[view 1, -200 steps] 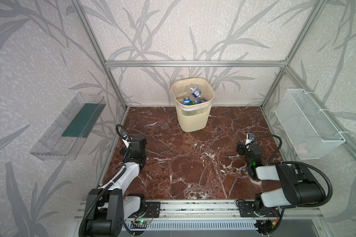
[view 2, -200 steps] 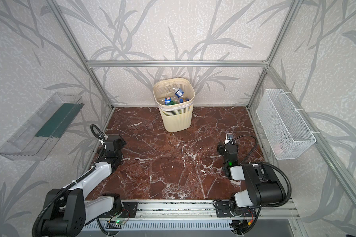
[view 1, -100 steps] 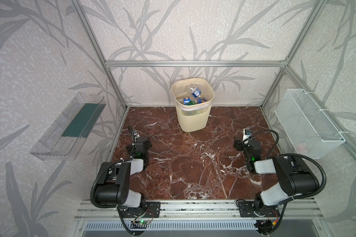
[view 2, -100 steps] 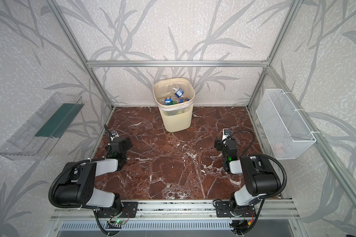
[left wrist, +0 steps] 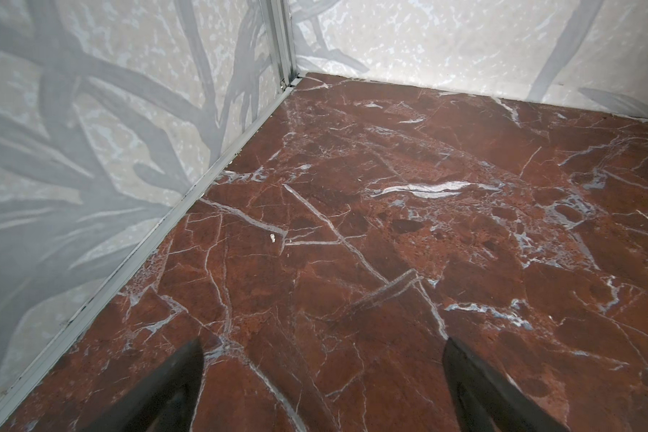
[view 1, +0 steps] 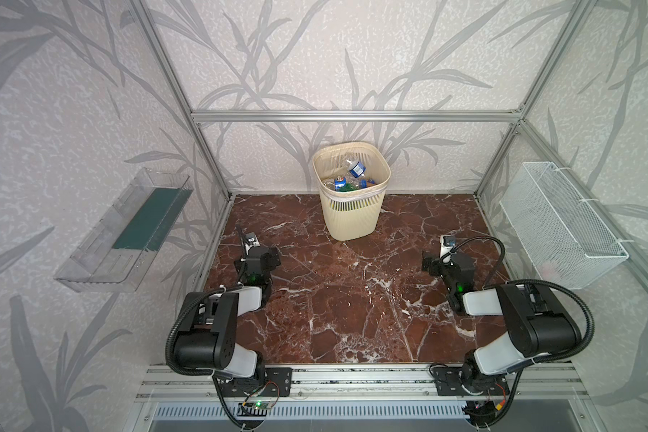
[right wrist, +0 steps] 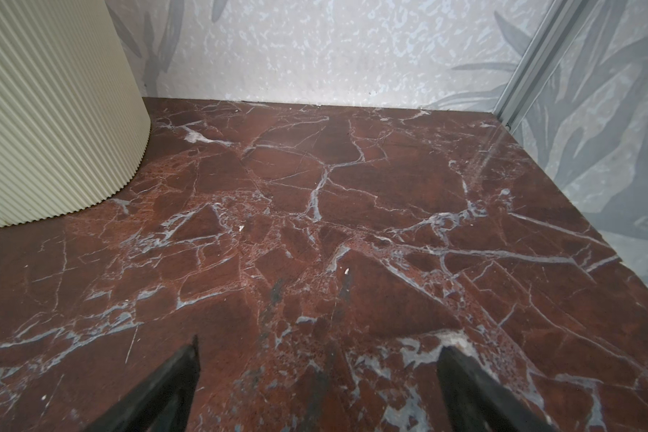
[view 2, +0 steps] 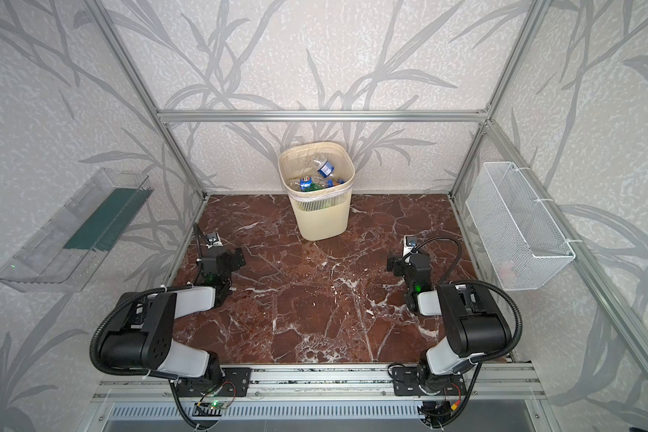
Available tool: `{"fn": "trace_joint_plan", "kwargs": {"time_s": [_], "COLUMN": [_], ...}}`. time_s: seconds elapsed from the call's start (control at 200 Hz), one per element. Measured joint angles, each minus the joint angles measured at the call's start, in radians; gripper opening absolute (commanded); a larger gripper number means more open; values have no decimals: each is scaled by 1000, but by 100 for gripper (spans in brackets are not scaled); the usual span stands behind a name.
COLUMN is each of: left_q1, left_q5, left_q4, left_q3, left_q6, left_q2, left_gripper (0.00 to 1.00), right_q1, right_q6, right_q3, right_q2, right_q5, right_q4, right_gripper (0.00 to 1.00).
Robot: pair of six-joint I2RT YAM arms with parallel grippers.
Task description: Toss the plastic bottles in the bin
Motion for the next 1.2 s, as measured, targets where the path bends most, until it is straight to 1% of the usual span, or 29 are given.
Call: {"fn": "trace_joint_plan", "kwargs": {"time_s": [0.2,0.835,1.005,1.2], "left_q1": [0,-7,0,0], "left_q5": [1,4,92,76], "left_q4": [0,0,8,30], "left_q3": [0,0,0,0], "left_q6": [0,12,44,35], "left_q2": [0,1,4,4], "left_gripper": [99,99,99,99], "right_q1": [0,0,0,0], "right_q6": [-14,-19,-19,-19], "right_q3": [13,13,13,13], "right_q2": [0,0,0,0], "right_q5": [-31,-41,-41,-41], "right_q4": [-14,-30,-30,-30], "right_gripper": [99,99,99,99]}}
